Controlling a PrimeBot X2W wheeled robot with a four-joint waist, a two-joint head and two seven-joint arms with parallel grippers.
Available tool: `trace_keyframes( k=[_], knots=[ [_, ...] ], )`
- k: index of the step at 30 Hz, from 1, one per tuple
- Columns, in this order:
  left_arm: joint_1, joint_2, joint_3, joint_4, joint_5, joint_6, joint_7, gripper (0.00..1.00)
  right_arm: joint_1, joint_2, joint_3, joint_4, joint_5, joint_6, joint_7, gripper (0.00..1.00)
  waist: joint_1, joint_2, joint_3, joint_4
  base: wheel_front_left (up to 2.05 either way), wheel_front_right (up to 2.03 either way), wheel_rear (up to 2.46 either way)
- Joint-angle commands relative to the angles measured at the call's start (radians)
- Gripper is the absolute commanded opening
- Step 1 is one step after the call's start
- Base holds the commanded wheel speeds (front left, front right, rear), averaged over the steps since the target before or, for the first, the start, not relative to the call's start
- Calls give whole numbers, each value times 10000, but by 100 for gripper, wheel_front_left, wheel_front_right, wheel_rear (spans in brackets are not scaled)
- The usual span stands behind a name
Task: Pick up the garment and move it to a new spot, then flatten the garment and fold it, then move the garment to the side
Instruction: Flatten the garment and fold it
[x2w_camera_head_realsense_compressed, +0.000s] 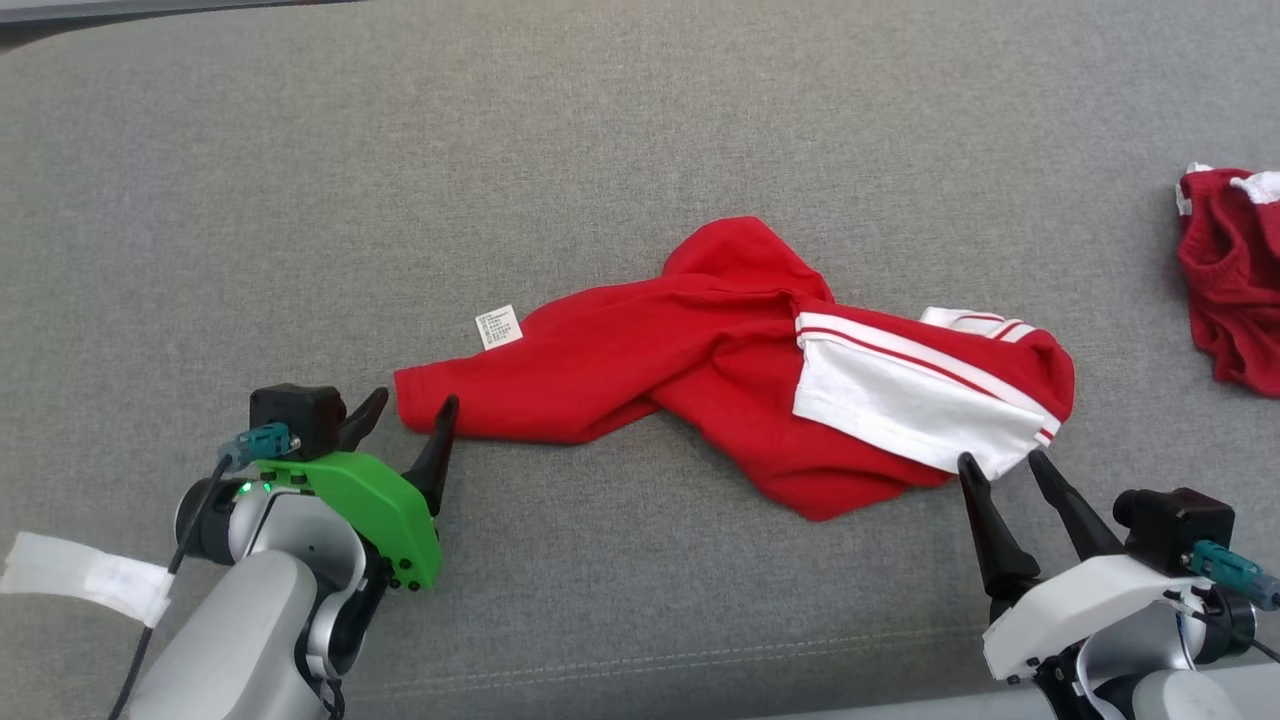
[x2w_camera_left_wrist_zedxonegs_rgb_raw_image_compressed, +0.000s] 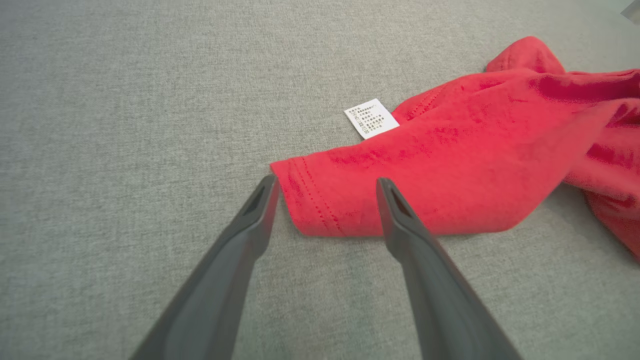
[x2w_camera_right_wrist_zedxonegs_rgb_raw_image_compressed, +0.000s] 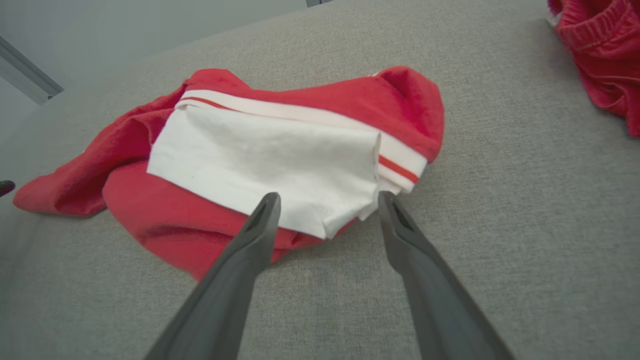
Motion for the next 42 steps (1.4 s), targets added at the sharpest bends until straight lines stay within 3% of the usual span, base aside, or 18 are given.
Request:
trace_keyframes(
  k=[1,9,10,11,12,13,14,27,35,42],
  knots=[
    [-328,35,22,166,-61,-116,52,100,-163,-51,-17,-6,-37,-1,31,100,0,-1,223,-37,0,0,0],
    [-978,-125,152,1266,-452,-544,297,100,-333,-42,73,-67,-13,-1,131,100,0,-1,568,-145,0,0,0],
    [-1035,-154,138,1411,-489,-599,315,100,-325,-38,80,-80,-19,-1,131,85,0,-1,600,-157,0,0,0],
    [-1064,-192,123,1530,-542,-649,356,97,-322,-32,97,-92,-22,-1,132,61,0,-1,625,-167,0,0,0],
    [-1093,-220,121,1624,-557,-673,320,49,-315,-23,119,-90,8,-1,166,40,0,-1,650,-175,0,0,0],
    [-1120,-256,117,1709,-552,-718,259,15,-319,-25,132,-116,24,-1,143,17,0,-1,668,-181,0,0,0],
    [-1139,-295,111,1777,-569,-748,205,0,-321,-22,134,-150,36,-1,106,0,0,-1,698,-188,0,0,0],
    [-1070,-45,313,1369,-265,-436,-820,0,129,88,-160,-1244,14,-1,-18,0,0,-1,654,-234,0,0,0],
    [-827,558,672,-208,-84,97,-1183,0,-309,26,-511,-2400,194,-1,-238,0,0,-1,481,-337,0,0,0],
    [-1405,1290,994,-1942,387,584,-1084,0,-2098,-651,-736,-2734,295,-1,-357,0,0,-1,279,-326,0,0,0]
  ],
)
